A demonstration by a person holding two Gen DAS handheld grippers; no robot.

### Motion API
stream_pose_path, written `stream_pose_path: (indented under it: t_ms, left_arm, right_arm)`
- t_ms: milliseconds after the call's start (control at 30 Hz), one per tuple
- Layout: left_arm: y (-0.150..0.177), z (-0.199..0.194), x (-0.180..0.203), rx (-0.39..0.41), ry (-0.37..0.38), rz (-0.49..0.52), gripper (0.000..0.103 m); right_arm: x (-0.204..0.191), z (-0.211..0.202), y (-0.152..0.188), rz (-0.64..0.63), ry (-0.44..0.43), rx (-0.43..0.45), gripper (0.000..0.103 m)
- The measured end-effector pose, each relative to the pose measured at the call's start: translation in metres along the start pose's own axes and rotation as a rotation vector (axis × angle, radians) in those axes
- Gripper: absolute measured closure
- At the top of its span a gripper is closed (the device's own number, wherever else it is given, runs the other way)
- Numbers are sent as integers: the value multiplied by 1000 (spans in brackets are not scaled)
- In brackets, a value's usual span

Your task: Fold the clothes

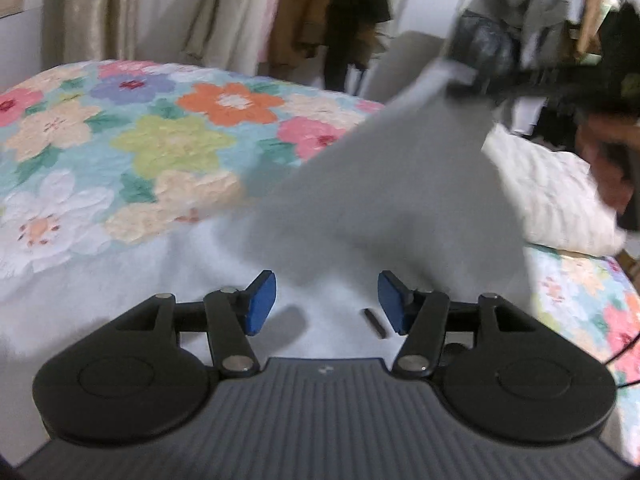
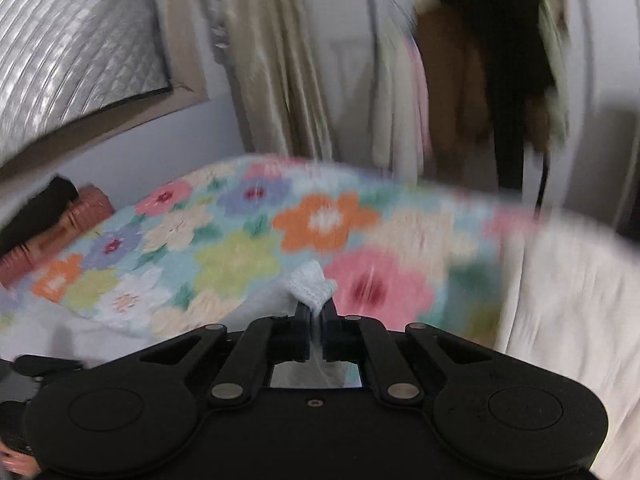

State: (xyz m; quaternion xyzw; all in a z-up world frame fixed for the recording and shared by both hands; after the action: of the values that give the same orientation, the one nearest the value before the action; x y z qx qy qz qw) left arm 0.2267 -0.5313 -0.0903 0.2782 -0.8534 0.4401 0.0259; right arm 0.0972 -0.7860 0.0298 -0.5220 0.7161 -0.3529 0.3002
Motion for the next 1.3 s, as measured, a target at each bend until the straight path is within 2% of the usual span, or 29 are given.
stream_pose_path:
  t_ms: [33,100,167,267,300,367,400,433,467,600,700,767,833,900,1033,1100,1133,1167,1200,1267,1300]
  left_arm:
    - [1,3,-5,-4,-12,-12,47]
    - [2,2,-14,-2,-48,-19,47]
    - [4,-1,-21,4,-88,-23,47]
    - [7,-6,-32,6,-126,-30,46]
    - [7,-7,-35,4,-132,-33,46]
    - [4,-9,-42,-5,-145,-40,45]
    - [4,-10,-44,-5,-150,-48,45]
    - [4,-13,-46,-2,-150,-58,44]
    - [3,-15,-48,1,-150,-69,43]
    - [7,-15,-50,-3,-117,-114,41]
    - [11,-4,-49,-30,-120,-132,41]
    - [10,3,-47,-66,-149,-107,41]
    - [6,5,-46,-87,-205,-74,41]
    - [2,5,-48,-93,-243,-63,41]
    - [-3,5,-61,-92,-195,-134,41]
    - [-3,5,-68,-79,-181,-199,41]
    - [-3,5,-72,-72,-177,-234,41]
    - [-3,5,-75,-65,-173,-269,41]
    - [-3,3,-77,-58,-169,-292,41]
    - [-2,-6,-78,-36,-164,-293,41]
    - [-1,-13,-78,-18,-165,-288,41]
  right_arm:
    - [-4,2,-10,-50,23,30,97]
    - [-9,13,-29,-60,39,43,97]
    - [-13,28,-36,-91,92,29,97]
    - [-19,49,-33,-142,180,-10,96]
    - [-16,52,-30,-121,211,-18,95]
    - [-6,51,-23,-52,266,-20,70]
    - [0,48,-19,-5,288,-13,65]
    - [10,43,-15,58,285,2,55]
    - [19,40,-10,125,264,0,51]
    - [54,39,33,451,52,-123,49]
    - [63,50,68,594,-18,-250,44]
    - [65,56,88,692,-35,-296,43]
    - [73,61,106,869,-59,-294,39]
    - [72,67,116,971,-87,-284,35]
    - [69,86,115,1016,-86,-230,30]
    - [65,101,102,955,-109,-166,33]
    - [63,111,94,905,-123,-131,53]
    - [56,116,82,838,-124,-127,98]
    - [49,122,71,769,-126,-122,98]
    - [22,116,36,553,-222,-51,98]
    - [4,108,17,410,-306,-20,98]
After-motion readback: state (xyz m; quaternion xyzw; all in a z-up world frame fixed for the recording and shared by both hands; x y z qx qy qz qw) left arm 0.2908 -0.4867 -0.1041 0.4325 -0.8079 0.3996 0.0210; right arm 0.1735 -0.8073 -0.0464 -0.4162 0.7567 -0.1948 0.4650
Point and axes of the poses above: each gripper's, at about its wrist camera, not at the fingertips, and z roughly the way its jaws point, x to its right, y to its underside, the point moved 3 cm from there along z, roughly the way its jaws point, and after that the axes turned 2 degrees about -x, right-handed, at the moved point
